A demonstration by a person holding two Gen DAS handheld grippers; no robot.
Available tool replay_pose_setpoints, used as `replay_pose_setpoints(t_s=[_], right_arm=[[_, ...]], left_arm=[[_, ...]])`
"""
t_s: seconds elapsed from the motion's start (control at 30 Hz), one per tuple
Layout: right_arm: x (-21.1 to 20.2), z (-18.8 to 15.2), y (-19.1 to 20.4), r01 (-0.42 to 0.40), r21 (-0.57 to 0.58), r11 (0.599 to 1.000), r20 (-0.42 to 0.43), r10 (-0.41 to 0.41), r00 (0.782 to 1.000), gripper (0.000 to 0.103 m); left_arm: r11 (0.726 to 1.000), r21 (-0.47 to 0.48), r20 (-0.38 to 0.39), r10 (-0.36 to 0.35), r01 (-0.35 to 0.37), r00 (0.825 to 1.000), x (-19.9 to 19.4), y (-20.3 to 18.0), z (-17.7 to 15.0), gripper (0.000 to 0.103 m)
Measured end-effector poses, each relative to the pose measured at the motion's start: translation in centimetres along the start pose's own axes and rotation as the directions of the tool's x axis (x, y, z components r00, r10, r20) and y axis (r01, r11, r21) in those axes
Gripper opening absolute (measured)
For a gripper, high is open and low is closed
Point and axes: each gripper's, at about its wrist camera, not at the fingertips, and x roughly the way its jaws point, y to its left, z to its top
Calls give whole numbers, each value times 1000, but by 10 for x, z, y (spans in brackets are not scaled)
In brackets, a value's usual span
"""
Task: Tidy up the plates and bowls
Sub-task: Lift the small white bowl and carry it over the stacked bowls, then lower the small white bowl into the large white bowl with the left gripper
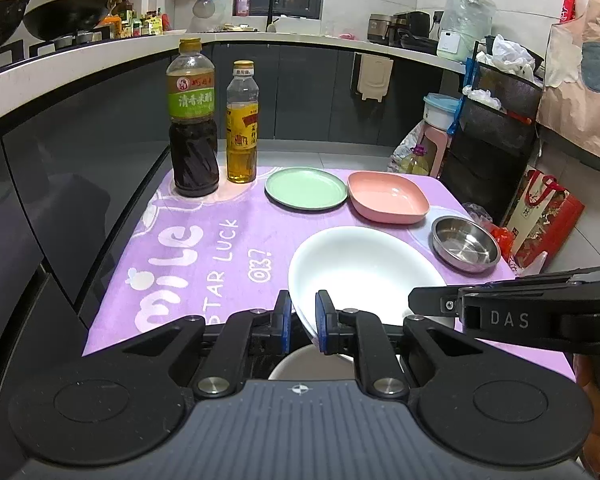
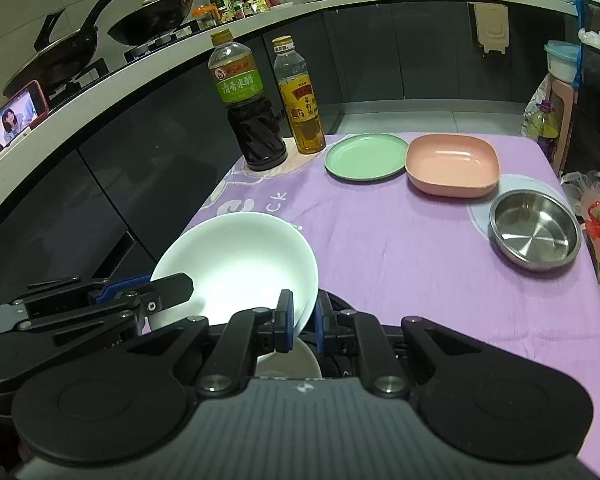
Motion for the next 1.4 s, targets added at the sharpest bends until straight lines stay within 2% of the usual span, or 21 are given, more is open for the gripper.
replay_pose_setpoints(t_s=[0.23,1.4], right_arm=[[-1,-8,0,-8,10,1000,-15,8,1000,9],[1,-37,-6,1,40,999,-87,2,996,10]], left_arm=[[1000,2,-3,-4,4,1000,-6,0,-9,12],[999,17,-118,-29,32,993,2,-4,-43,14]])
